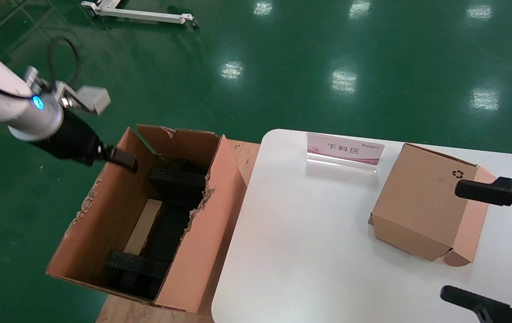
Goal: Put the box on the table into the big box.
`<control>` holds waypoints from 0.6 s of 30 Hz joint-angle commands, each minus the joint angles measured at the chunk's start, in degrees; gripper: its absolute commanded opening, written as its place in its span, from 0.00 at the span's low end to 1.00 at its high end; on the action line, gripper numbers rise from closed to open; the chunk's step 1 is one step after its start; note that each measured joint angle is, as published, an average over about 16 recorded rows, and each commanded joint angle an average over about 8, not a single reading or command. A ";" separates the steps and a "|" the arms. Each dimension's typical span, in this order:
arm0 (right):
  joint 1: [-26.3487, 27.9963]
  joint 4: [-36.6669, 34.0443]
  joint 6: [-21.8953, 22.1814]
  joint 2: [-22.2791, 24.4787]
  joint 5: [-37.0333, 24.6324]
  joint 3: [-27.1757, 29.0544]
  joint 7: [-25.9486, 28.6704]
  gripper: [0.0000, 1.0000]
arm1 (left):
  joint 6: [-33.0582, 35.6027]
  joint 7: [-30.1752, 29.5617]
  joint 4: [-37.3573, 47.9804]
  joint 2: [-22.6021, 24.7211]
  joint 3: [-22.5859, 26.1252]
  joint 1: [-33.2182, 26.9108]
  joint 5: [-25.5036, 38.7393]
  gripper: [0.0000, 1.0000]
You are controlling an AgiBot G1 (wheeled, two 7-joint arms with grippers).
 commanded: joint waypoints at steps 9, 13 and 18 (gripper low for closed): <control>0.00 0.00 0.00 0.00 0.00 0.00 0.00 1.00 | -3.09 6.07 -0.46 -5.75 -7.95 -3.73 -6.92 1.00; 0.00 0.00 0.00 0.00 0.00 0.00 0.00 1.00 | -3.46 9.99 -1.12 -8.38 -11.65 -3.99 -11.61 1.00; 0.00 0.00 0.00 0.00 0.00 0.00 0.00 1.00 | -3.37 14.81 -1.97 -11.44 -15.69 -3.69 -17.40 1.00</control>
